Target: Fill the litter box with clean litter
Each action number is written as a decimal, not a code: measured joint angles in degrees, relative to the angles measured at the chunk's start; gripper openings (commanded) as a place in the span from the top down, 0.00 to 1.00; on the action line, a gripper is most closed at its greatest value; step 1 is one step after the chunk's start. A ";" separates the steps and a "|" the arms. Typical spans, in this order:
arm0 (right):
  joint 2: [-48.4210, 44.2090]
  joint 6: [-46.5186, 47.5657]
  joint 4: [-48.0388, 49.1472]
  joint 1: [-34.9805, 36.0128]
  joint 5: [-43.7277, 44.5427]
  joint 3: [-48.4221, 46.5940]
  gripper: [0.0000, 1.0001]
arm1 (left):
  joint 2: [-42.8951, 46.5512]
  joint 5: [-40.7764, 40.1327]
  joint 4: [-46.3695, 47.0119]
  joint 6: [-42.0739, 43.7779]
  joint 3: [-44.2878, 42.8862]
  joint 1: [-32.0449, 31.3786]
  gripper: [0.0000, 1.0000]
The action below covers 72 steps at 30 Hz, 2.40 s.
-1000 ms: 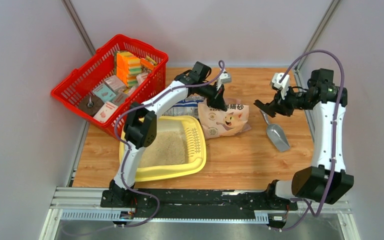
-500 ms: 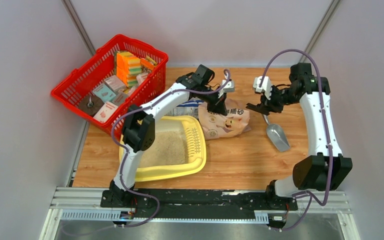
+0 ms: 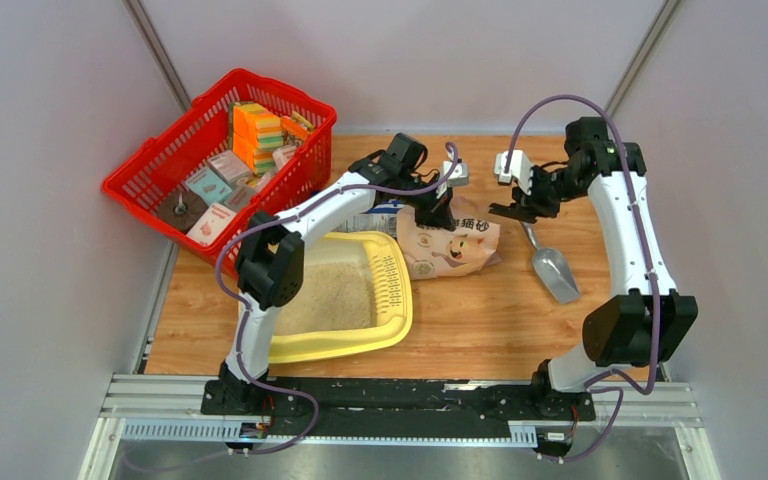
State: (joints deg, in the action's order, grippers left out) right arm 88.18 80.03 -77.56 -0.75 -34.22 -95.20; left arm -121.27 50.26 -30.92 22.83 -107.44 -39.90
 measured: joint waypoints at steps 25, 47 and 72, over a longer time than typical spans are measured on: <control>-3.23 -3.06 0.24 0.20 1.18 3.85 1.00 | -0.02 -0.90 1.55 -2.60 0.22 0.02 1.00; -5.64 -4.79 0.24 0.22 1.84 7.67 1.00 | -0.02 -0.87 2.38 -4.72 0.22 0.22 1.00; -4.26 -5.01 0.17 0.22 1.49 5.60 1.00 | -0.02 -0.90 2.49 -6.10 0.22 0.24 1.00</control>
State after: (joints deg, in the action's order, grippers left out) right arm 83.92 75.02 -77.38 -0.54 -32.73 -89.60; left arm -121.30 49.36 -28.42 16.73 -107.22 -39.66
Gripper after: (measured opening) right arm 0.128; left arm 0.009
